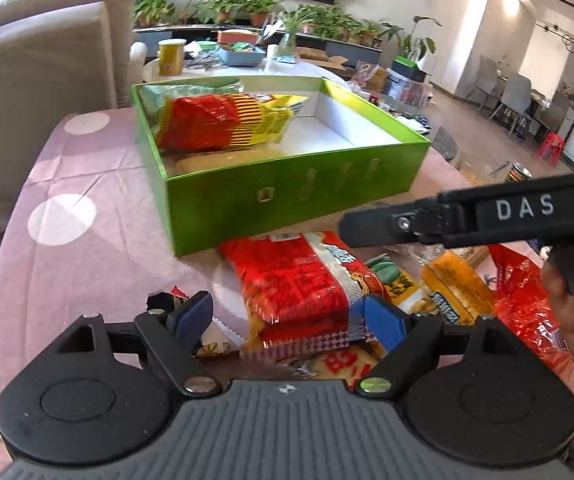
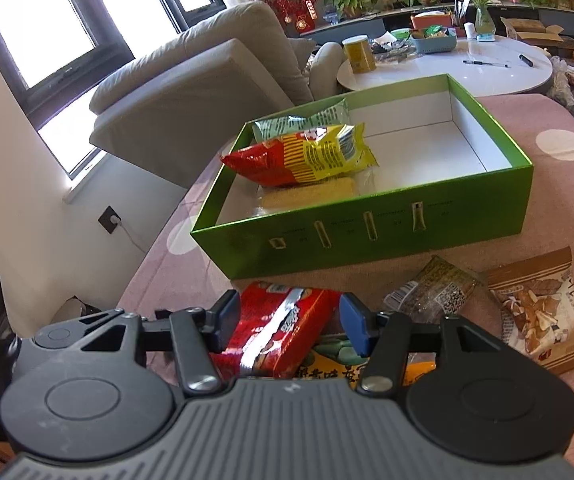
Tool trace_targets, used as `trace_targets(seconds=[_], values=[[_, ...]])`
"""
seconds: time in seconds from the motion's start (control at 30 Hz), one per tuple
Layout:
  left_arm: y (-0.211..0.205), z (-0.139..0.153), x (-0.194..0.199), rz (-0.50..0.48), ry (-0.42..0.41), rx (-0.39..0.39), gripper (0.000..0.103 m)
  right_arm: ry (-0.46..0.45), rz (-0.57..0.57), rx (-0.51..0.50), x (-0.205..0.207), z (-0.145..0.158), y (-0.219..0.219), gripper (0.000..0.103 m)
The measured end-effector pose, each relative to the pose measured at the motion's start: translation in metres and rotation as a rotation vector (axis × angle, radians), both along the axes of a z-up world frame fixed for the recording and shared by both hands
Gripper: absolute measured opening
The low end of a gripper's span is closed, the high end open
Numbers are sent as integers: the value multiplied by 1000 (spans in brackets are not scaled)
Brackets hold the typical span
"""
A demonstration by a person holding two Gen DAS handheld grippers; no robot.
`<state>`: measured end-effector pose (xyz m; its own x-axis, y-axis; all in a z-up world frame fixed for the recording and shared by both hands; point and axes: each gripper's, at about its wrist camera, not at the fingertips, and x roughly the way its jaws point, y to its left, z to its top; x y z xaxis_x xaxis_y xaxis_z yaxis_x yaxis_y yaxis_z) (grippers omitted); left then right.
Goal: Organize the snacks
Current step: 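Close both grippers on the red wrapped snack pack and lift it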
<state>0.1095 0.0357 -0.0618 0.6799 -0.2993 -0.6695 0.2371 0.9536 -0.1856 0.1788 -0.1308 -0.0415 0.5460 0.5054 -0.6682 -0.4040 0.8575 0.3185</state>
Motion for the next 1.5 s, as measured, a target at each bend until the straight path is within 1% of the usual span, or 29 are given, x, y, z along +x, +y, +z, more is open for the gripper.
trace_targets(seconds=[0.17,0.33,0.57,0.67,0.77,0.87,1.0,1.23,1.37,1.5], values=[[-2,-3,5,-29,21,-31,82,23,4,-5,4,-5,5,78],[-3,-7,13,-29,48,-76,82,54,19,-12,8,-6,8,78],[-8,-8,14,-49,34,-75,82,137,36,-29,17,-18,15,78],[-9,-10,14,-66,38,-82,82,152,50,-22,20,-21,18,78],[-13,-9,13,-66,30,-65,81,142,78,-25,18,-21,21,78],[-16,-3,8,-57,14,-47,81,112,95,-39,13,-18,23,78],[-19,15,-4,-61,-40,-41,81,83,85,6,7,-6,15,78],[-36,47,-21,-91,-141,-22,81,-23,63,66,-10,25,-2,78],[-48,59,-19,-118,-173,-9,81,-67,47,93,-9,40,-14,78],[-62,70,-6,-132,-194,0,81,-112,30,94,-4,51,-25,78]])
